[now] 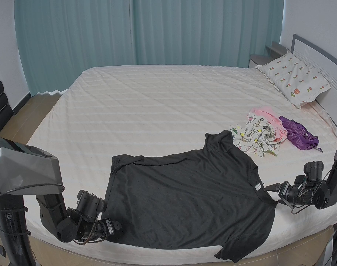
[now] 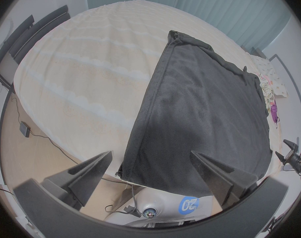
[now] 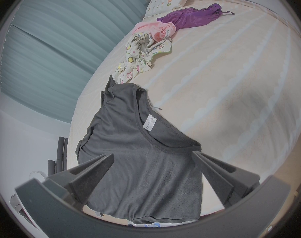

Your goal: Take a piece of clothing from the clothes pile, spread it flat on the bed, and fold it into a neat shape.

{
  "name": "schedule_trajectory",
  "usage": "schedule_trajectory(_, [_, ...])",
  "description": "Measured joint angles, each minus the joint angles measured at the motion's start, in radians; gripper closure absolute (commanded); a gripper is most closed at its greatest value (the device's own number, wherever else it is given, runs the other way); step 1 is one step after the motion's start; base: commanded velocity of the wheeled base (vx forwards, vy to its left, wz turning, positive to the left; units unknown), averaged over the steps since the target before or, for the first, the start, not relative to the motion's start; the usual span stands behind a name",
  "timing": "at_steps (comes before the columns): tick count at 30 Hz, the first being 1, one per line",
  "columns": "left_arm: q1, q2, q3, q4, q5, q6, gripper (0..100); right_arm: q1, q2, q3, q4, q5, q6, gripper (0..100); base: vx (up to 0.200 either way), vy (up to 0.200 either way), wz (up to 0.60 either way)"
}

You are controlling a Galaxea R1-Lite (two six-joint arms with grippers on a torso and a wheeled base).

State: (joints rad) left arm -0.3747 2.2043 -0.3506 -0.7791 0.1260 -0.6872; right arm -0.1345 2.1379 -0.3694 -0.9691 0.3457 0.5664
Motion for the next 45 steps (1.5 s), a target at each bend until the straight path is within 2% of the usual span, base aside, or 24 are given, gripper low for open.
schedule_trajectory(1, [-0.004, 0.004, 0.0, 0.0, 0.006, 0.0, 100, 0.0, 0.001, 0.001, 0.0, 0.0, 0.0, 0, 0.0, 0.0, 0.0])
schedule_trajectory(13, [-0.037, 0.032, 0.029, 0.021, 0.053, 0.031, 100, 0.001, 0.013, 0.026, -0.031, 0.007, -0.001, 0, 0.0, 0.0, 0.0])
schedule_trajectory(24, [-0.039, -0.005, 0.047, 0.189, 0.054, 0.073, 100, 0.0, 0.016, 0.053, -0.051, 0.014, -0.009, 0, 0.0, 0.0, 0.0])
schedule_trajectory(25, [-0.039, -0.009, 0.045, 0.189, 0.054, 0.073, 0, 0.0, 0.016, 0.055, -0.051, 0.014, -0.01, 0, 0.0, 0.0, 0.0])
schedule_trajectory(38, [-0.013, -0.07, 0.015, 0.181, 0.024, 0.064, 0, 0.001, 0.01, 0.064, -0.052, 0.021, -0.01, 0, 0.0, 0.0, 0.0])
schedule_trajectory(45, [0.034, -0.15, -0.049, 0.187, -0.03, -0.021, 0, 0.005, 0.006, 0.067, -0.052, 0.022, -0.01, 0, 0.0, 0.0, 0.0])
